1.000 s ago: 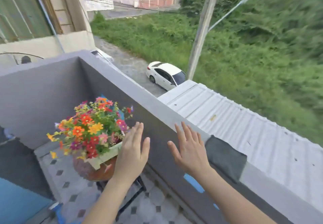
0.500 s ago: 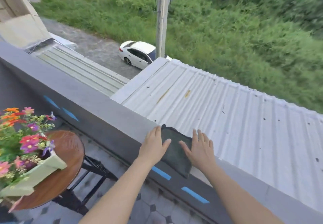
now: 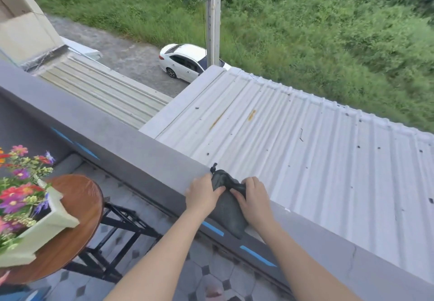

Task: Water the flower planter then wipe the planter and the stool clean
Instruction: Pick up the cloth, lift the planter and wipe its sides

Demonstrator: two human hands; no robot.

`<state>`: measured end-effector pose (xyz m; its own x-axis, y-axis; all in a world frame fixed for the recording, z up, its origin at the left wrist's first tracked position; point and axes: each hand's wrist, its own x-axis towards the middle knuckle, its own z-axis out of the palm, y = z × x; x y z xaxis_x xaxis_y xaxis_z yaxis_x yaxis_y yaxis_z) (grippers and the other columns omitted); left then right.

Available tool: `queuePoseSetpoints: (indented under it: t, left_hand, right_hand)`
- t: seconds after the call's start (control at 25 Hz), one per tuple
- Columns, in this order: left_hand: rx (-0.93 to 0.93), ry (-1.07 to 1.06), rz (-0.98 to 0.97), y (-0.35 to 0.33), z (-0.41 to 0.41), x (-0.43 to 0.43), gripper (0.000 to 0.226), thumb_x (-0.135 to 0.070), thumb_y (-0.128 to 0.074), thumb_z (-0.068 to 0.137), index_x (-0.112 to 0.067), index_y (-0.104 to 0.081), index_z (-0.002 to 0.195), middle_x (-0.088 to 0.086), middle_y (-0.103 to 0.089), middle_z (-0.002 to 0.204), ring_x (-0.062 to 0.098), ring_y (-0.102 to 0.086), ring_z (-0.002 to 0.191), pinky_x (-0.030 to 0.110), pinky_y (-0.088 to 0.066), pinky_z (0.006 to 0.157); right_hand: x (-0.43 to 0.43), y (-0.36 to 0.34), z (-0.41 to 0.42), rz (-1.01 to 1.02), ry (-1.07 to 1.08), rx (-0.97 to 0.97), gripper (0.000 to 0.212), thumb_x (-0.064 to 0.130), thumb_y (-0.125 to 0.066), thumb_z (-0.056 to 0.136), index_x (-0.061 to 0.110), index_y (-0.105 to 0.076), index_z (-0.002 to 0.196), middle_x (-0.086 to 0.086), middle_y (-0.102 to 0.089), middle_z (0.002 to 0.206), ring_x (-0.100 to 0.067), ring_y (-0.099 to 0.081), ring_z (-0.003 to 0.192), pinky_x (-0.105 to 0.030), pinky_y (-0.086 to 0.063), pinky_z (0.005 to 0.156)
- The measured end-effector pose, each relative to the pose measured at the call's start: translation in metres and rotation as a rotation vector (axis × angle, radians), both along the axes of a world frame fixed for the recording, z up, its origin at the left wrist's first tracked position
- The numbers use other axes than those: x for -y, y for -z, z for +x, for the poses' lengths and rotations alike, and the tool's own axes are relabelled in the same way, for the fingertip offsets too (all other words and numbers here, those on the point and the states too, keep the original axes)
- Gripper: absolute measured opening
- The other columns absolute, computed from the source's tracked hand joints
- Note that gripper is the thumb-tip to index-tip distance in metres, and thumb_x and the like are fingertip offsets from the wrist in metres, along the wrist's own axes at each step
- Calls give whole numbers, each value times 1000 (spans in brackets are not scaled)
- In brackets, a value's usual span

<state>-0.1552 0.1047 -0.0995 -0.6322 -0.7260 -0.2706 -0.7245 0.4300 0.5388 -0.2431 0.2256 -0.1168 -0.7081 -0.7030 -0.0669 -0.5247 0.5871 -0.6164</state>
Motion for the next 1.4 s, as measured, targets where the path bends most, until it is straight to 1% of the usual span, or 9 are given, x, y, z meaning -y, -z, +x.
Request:
queuePoseSetpoints:
  t: [0.08,0.2,0.36,0.6,0.8,0.92,1.08,1.24,1.4]
  left_hand:
    - [-193,1,185,-10,11,4,17,-35,-63,84,-21,-52,80,-2,-59,84,20,-57,84,30,-45,67]
    - [-426,-61,512,-34,39,13,21,-29,-64,86,-24,-58,105,-10,-66,100,12,-62,97,27,-51,83]
    - [-746,-214,819,-61,92,30,33,-19,-69,82,-17,-61,114,3,-71,107,18,-66,100,33,-55,83]
    - [-1006,-206,1164,-70,207,53,60,-20,-84,58,-11,-63,114,10,-69,106,25,-64,99,36,-52,85]
    - [-1170,-274,1106,-86,290,56,50,-11,-84,54,-11,-70,103,11,-72,100,27,-67,94,38,-55,78]
    - [-1074,-330,1041,-95,329,56,39,2,-68,63,-13,-70,99,10,-72,97,26,-68,90,36,-56,75]
    - [-924,-314,881,-98,373,54,49,-12,-74,56,-19,-67,105,4,-72,101,23,-65,97,36,-52,86]
    - [-910,-438,679,-99,411,57,54,-16,-74,68,-20,-60,119,3,-67,117,21,-62,109,30,-51,87]
    - [-895,-524,606,-92,443,53,62,-27,-82,63,-19,-59,120,4,-67,118,19,-62,109,24,-52,81]
  right_hand:
    - [-1,-8,0,-36,-22,39,16,27,-57,94,15,-48,92,0,-53,88,-23,-51,86,-32,-40,76]
    - [8,-34,4,-127,-56,122,13,26,-55,96,20,-43,92,0,-61,83,-21,-57,79,-32,-42,68]
    - [46,-72,37,-354,-161,210,12,23,-61,92,26,-50,90,11,-60,78,-7,-56,73,-21,-42,66]
    - [108,-138,122,-348,-786,222,10,33,-65,83,32,-58,91,26,-63,81,7,-57,80,-8,-41,73]
    - [153,-179,198,-183,-1093,282,19,31,-69,86,46,-57,89,32,-64,81,12,-59,80,-7,-41,74]
    - [166,-182,229,-154,-1156,351,12,29,-69,87,27,-67,99,19,-70,91,4,-63,84,-12,-47,79]
    - [173,-182,277,-118,-1258,378,16,23,-68,88,12,-67,99,3,-68,89,-3,-62,79,-21,-51,77]
    - [179,-180,298,-114,-1169,511,30,32,-66,86,7,-66,104,-17,-70,96,-18,-67,83,-40,-56,79]
    - [179,-165,309,-29,-1132,613,27,30,-65,90,9,-65,106,-14,-71,98,-23,-69,84,-47,-56,81]
